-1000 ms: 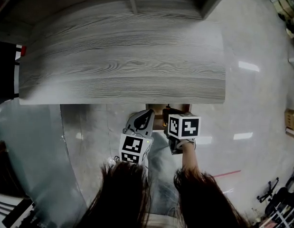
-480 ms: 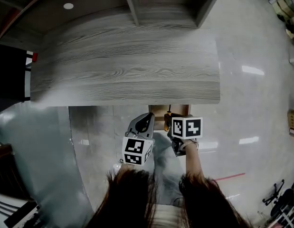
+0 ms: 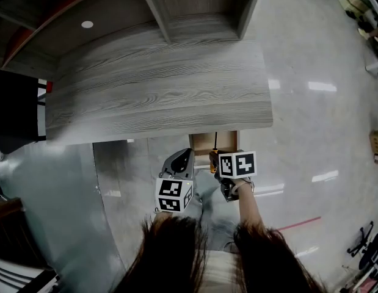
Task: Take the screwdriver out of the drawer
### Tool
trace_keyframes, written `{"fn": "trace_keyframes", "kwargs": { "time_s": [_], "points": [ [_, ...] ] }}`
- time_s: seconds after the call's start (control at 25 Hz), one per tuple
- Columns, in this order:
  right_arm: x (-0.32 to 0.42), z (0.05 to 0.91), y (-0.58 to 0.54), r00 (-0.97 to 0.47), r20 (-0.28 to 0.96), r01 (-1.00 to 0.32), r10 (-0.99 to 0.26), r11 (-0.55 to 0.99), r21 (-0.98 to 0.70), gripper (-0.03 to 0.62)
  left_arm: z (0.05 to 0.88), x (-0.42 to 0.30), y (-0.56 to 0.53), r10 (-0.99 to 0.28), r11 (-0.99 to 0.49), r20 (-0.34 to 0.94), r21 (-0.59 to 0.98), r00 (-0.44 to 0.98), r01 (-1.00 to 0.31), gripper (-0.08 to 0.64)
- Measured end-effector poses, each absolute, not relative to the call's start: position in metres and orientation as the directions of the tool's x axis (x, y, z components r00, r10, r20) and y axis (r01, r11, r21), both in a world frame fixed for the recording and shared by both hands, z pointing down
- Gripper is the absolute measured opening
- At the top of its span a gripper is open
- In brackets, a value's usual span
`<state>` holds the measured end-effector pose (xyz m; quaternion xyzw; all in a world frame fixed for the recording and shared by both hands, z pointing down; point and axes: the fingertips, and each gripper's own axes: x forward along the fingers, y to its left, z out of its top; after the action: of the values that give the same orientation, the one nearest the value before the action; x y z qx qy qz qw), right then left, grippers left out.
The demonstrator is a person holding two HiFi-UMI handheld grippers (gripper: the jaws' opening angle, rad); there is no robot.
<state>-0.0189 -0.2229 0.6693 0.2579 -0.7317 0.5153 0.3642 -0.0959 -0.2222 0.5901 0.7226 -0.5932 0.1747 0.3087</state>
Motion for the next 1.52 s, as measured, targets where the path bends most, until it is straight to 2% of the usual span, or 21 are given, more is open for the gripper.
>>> {"fn": "trace_keyframes", "kwargs": {
  "time_s": [0.6, 1.52],
  "points": [
    [0.000, 0.626, -0.189, -0.584, 0.810, -0.761, -0.050, 0.382, -0.525, 0.087, 0.544, -0.090, -0.186, -0.770, -0.143, 0.587, 0.226, 0.252, -0.964, 0.017],
    [0.025, 0.530, -0.133, -0.585, 0.761, -0.771, -0.281, 0.485, -0.413, 0.087, 0.469, -0.070, -0.120, -0.832, -0.237, 0.467, 0.190, 0.300, -0.953, 0.017]
  ]
}}
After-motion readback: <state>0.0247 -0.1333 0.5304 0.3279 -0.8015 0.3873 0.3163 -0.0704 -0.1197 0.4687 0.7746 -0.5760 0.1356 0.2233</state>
